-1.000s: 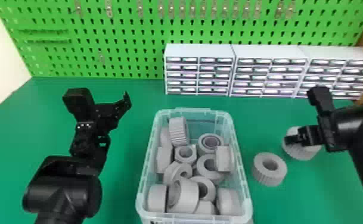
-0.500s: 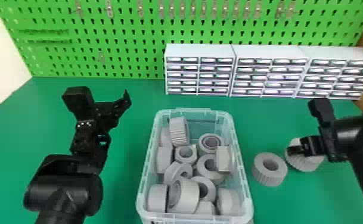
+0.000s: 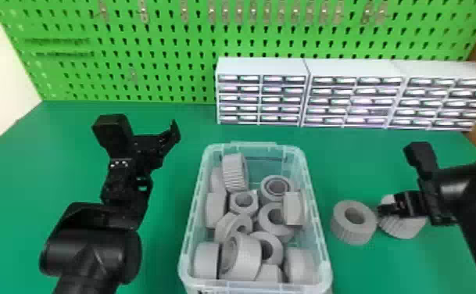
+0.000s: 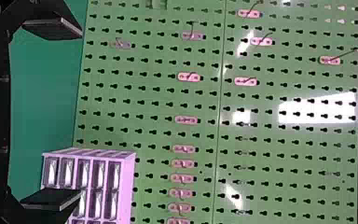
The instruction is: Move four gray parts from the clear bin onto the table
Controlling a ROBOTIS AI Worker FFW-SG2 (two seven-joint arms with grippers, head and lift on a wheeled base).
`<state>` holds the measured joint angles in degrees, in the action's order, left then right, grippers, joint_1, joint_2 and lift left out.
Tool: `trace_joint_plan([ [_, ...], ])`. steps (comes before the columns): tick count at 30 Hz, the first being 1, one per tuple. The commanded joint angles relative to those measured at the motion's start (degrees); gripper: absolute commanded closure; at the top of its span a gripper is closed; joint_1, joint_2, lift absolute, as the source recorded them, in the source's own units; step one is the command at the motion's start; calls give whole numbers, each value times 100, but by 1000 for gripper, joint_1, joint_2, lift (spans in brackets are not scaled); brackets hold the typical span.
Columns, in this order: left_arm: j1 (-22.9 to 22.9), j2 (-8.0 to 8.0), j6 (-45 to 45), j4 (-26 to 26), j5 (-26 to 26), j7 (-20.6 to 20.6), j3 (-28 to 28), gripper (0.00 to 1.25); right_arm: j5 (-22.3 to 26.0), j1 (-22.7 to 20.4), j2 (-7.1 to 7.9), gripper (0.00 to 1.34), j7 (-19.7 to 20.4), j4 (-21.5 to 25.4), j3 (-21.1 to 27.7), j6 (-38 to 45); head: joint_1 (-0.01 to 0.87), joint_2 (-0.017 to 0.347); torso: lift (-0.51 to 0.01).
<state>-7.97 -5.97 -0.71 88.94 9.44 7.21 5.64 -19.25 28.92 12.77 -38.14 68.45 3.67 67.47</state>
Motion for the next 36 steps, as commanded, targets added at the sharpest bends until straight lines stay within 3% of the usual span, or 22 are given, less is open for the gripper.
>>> trace_joint_plan([
  [1,-3,0,0,1,-3,0,-10,93,0,-9,-3,996,-1,-34,-16,-6,693,72,-52],
  [7,33,0,0,1,-3,0,-28,93,0,-27,-3,983,-1,-34,-77,12,693,72,-52],
  [13,24,0,0,1,-3,0,-45,91,0,-18,-20,598,-1,-34,-86,82,693,72,-52],
  [20,50,0,0,1,5,0,-71,91,26,0,-20,538,-1,37,-86,205,693,72,-52],
  [36,76,0,0,1,-21,0,-80,91,-211,-35,-47,536,-1,1197,-446,1040,693,72,-52],
])
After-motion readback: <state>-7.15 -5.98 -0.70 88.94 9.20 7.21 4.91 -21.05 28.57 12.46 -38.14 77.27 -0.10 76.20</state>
